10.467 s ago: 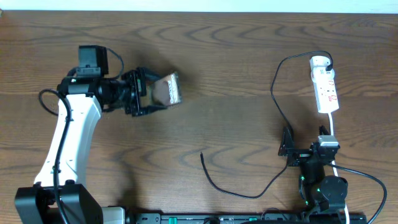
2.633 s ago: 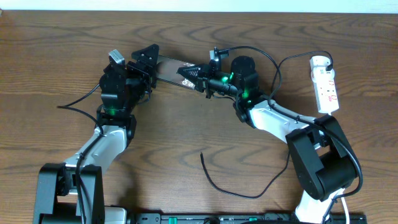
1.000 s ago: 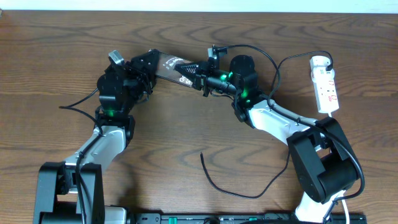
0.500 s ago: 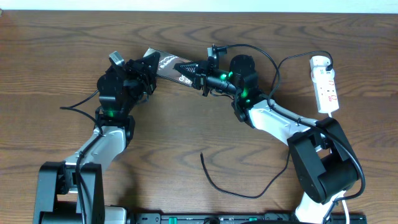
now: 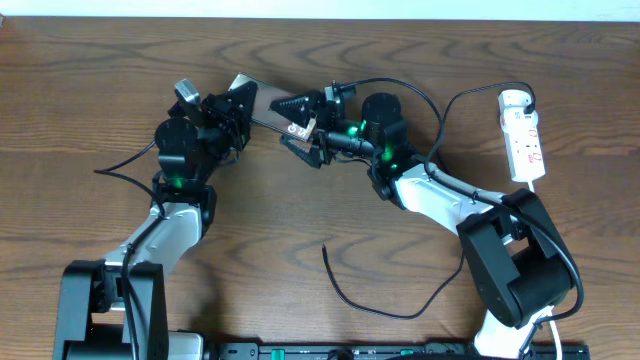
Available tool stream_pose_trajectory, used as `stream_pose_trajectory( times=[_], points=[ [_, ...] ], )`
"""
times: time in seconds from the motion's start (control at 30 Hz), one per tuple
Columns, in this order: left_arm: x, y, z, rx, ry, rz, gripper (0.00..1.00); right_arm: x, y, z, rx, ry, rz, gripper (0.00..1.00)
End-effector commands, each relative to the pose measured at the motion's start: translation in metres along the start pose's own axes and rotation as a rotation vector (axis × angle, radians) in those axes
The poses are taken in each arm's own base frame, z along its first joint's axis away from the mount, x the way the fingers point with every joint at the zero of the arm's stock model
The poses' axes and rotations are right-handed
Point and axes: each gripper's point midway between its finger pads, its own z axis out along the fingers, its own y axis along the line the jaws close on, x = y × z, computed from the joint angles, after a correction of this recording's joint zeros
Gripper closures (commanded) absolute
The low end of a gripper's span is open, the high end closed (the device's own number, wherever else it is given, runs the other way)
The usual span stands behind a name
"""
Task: Plug charger to phone and switch on socket
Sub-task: 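Release the right gripper and move the phone left with the left gripper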
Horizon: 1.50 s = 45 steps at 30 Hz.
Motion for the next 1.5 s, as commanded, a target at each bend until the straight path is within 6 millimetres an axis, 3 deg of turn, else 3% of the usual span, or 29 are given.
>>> stream_pose_trajectory(
  times=[0.0, 0.27, 0.43, 0.57, 0.8, 1.17, 1.47],
  points=[
    [0.017, -0.022, 0.002, 0.054, 0.089, 0.045, 0.93, 0.016, -0.002, 0.007, 0.004, 0.058, -0.023, 0.01],
    [-0.018, -0.020, -0.013, 0.050, 0.057, 0.137, 0.93, 0.004, -0.001, -0.005, -0.001, 0.060, -0.106, 0.01],
    [-0.055, -0.018, -0.048, 0.059, 0.111, 0.183, 0.93, -0.007, -0.001, -0.015, -0.005, 0.053, -0.263, 0.01],
    [-0.070, -0.016, -0.075, 0.068, 0.171, 0.187, 0.93, -0.013, -0.002, -0.018, -0.005, 0.040, -0.443, 0.01],
    [-0.058, -0.016, -0.088, 0.089, 0.282, 0.242, 0.93, -0.041, -0.037, -0.037, 0.178, 0.036, -0.510, 0.01],
    [-0.046, -0.016, -0.092, 0.115, 0.348, 0.333, 0.93, -0.055, -0.040, -0.051, 0.432, 0.073, -0.581, 0.01],
    [-0.019, -0.016, -0.105, 0.187, 0.514, 0.476, 0.93, -0.068, -0.067, -0.106, 0.914, 0.002, -0.546, 0.03]
  ],
)
